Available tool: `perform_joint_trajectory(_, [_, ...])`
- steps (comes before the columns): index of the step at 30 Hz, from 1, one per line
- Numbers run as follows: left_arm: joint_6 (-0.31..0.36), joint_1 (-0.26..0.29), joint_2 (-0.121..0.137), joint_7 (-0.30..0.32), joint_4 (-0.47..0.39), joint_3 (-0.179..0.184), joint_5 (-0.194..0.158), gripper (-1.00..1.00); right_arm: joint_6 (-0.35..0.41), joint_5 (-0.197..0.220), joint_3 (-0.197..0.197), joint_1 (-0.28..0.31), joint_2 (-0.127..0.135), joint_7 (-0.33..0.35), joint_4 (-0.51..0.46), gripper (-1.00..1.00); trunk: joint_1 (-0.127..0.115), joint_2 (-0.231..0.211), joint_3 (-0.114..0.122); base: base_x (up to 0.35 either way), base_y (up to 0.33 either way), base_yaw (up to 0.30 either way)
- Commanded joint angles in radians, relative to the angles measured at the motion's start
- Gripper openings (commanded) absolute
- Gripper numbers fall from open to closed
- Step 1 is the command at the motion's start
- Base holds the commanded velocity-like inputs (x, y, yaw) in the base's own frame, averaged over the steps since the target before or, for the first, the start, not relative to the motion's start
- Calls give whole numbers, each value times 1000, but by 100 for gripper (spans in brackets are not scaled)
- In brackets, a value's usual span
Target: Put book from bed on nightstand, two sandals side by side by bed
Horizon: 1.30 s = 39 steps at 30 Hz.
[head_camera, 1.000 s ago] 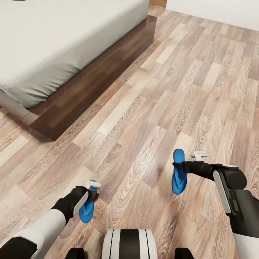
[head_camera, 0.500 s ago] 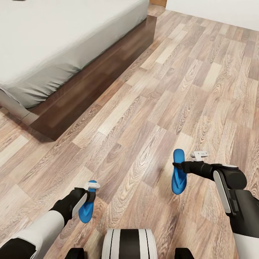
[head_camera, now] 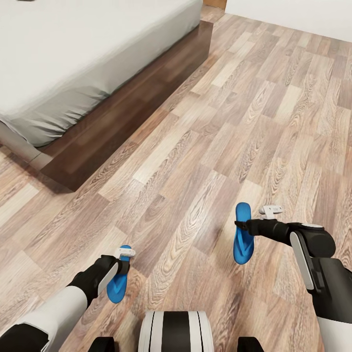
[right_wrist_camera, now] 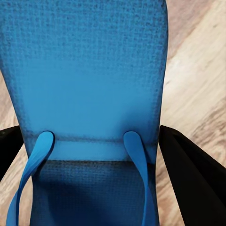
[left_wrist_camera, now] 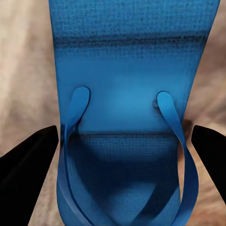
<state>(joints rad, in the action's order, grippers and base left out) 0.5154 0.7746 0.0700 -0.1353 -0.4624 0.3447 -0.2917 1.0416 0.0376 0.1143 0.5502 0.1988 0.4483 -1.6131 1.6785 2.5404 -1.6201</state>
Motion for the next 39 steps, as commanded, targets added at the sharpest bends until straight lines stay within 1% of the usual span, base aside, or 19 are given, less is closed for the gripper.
perform_joint_trajectory(1, [5, 0, 1, -7, -2, 8, -10, -100, 6, 4, 1, 1, 0, 0, -1, -100, 0, 0, -1, 0, 0, 0])
perform_joint_trajectory(3, [5, 0, 1, -7, -2, 8, -10, -100, 6, 4, 1, 1, 0, 0, -1, -100, 0, 0, -1, 0, 0, 0])
perform_joint_trajectory(20, [4, 0, 2, -7, -2, 8, -10, -100, 6, 4, 2, 0, 0, 0, -1, -100, -8, -4, 65, 0, 0, 0])
perform_joint_trajectory(24, [8, 0, -5, -1, -22, 8, -14, -100, 6, 4, 7, 4, -1, 0, -1, -100, -10, -5, 81, 0, 0, 0])
perform_joint_trajectory(27, [37, 3, -20, 1, -81, 8, -18, -100, 6, 4, 8, 7, 0, -1, 0, -100, -11, -5, 92, 0, 0, 0])
perform_joint_trajectory(30, [119, 4, -47, -3, -187, 4, -20, -100, 6, 3, 8, 9, 0, -2, 0, -100, -12, -6, 104, 0, 0, 0])
perform_joint_trajectory(31, [175, 4, -67, -22, -267, -6, -21, -100, 6, 3, 6, 8, 0, -3, 1, -100, -13, -6, 108, 0, 0, 0])
perform_joint_trajectory(33, [215, 3, -86, -55, -344, -22, -22, -100, 6, 0, 5, 6, 0, -5, 1, -100, -14, -7, 115, 0, 0, 0])
perform_joint_trajectory(36, [254, -2, -118, -121, -434, -41, -25, -100, 6, -3, 6, 4, -1, -8, 1, -100, -15, -7, 127, 0, 0, 0])
perform_joint_trajectory(39, [275, -15, -144, -180, -498, -51, -30, -100, 6, -4, 7, 0, -1, -6, 1, -100, -16, -8, 139, 0, 0, 0])
